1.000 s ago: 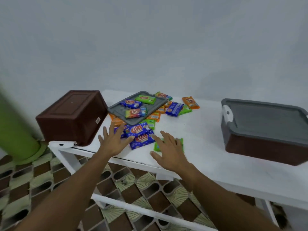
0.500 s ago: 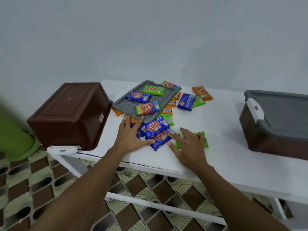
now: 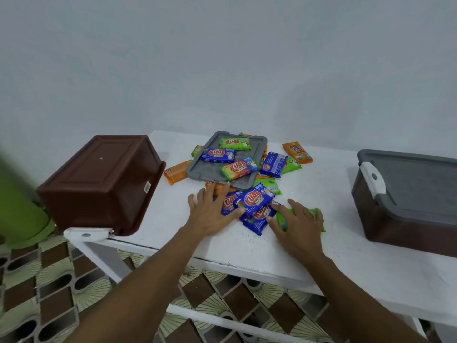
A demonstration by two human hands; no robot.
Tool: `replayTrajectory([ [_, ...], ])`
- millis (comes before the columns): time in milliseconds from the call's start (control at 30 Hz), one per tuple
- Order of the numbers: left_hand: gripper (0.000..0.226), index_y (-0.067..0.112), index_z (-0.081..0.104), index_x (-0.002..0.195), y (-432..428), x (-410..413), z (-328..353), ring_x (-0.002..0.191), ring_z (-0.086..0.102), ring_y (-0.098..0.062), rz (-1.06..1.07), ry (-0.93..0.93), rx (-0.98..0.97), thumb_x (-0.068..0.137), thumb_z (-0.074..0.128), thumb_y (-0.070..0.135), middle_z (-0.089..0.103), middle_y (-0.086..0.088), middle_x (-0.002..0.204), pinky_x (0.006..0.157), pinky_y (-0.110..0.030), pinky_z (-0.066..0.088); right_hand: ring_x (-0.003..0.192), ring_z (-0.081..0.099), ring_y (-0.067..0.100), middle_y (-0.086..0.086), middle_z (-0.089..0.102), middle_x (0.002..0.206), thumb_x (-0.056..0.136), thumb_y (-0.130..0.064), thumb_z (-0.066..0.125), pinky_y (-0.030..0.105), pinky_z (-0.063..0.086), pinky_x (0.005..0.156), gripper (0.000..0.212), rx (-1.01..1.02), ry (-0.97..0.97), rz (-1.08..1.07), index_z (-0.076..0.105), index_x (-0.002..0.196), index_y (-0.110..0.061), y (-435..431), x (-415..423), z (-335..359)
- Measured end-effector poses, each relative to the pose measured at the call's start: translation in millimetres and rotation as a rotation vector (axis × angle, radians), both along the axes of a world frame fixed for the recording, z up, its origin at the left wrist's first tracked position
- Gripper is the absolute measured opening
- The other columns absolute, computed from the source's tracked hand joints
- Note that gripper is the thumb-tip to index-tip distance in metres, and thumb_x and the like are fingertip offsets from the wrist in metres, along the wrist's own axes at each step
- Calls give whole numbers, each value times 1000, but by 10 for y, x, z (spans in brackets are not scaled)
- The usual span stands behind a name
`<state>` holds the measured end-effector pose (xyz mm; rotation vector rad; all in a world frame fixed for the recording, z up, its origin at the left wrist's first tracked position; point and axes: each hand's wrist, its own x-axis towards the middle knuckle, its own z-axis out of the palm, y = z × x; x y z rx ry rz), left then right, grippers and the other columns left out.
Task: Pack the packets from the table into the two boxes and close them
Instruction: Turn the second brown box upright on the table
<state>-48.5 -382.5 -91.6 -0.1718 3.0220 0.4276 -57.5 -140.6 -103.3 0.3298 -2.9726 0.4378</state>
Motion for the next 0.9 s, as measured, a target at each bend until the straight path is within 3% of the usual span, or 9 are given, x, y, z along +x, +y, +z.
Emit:
replayTrajectory([
  [133, 100, 39, 1, 152, -419, 98, 86, 147, 4, -32, 16, 83, -76, 67, 1, 91, 5, -7, 162, 115, -57, 6, 144, 25, 20, 2, 31, 156, 93, -57, 44, 54, 3, 116, 52, -60, 26, 15, 45, 140, -34, -140, -19, 45],
  [233, 95, 33, 12, 154, -624, 73, 265, 148, 2, -34, -41, 130, -161, 75, 4, 86, 8, -8, 162, 117, -55, 6, 145, 21, 21, 3, 29, 157, 94, -52, 47, 52, 5, 118, 55, -108, 38, 81, 41, 144, -29, -323, -34, 139],
  [300, 87, 28, 18, 153, -744, -51, 351, 147, 8, -36, -35, 151, -161, 83, 17, 80, 13, -12, 160, 118, -55, 10, 146, 19, 22, 4, 27, 157, 95, -50, 47, 52, 7, 119, 55, -104, 42, 126, 39, 145, -29, -505, -61, 219],
  [400, 81, 23, 27, 147, -981, -263, 294, 143, 19, -37, 119, 131, -5, 85, 33, 75, 29, -18, 152, 116, -53, 19, 146, 19, 24, 4, 25, 159, 95, -48, 50, 51, 12, 119, 56, -147, 31, 148, 38, 145, -27, -786, -55, 317],
  [533, 84, 22, 19, 150, -1120, -398, 96, 147, 6, -36, 163, 9, 198, 86, 44, 70, 17, -14, 158, 118, -51, 15, 142, 28, 24, 4, 34, 154, 92, -44, 57, 52, 26, 114, 56, -177, 64, 95, 41, 143, -27, -1031, -14, 337],
  [633, 84, 29, 22, 149, -1095, -449, 226, 139, 32, -26, 61, 87, 428, 81, 54, 66, 37, -4, 150, 111, -49, 35, 136, 36, 25, 3, 42, 147, 90, -44, 58, 51, 33, 110, 55, -189, 63, 32, 43, 140, -29, -1227, 33, 271],
  [700, 77, 29, 24, 149, -1107, -449, 410, 132, 43, -22, -115, 62, 500, 84, 62, 49, 44, -2, 144, 108, -41, 41, 134, 38, 24, 2, 43, 145, 90, -44, 58, 50, 34, 110, 54, -220, 51, 13, 43, 140, -28, -1434, 91, 238],
  [767, 71, 23, 25, 150, -1162, -498, 569, 130, 45, -27, -244, -24, 347, 90, 61, 39, 44, -7, 143, 105, -36, 40, 134, 37, 23, 2, 43, 145, 91, -41, 58, 49, 31, 112, 54, -239, 53, 13, 43, 140, -25, -1678, 137, 254],
  [900, 67, 18, 26, 148, -1404, -494, 965, 120, 52, -31, -319, 17, -178, 94, 46, 52, 52, -14, 137, 99, -42, 43, 134, 38, 22, -1, 46, 144, 92, -41, 57, 49, 29, 112, 52, -261, 81, 47, 44, 140, -26, -2094, 240, 293],
])
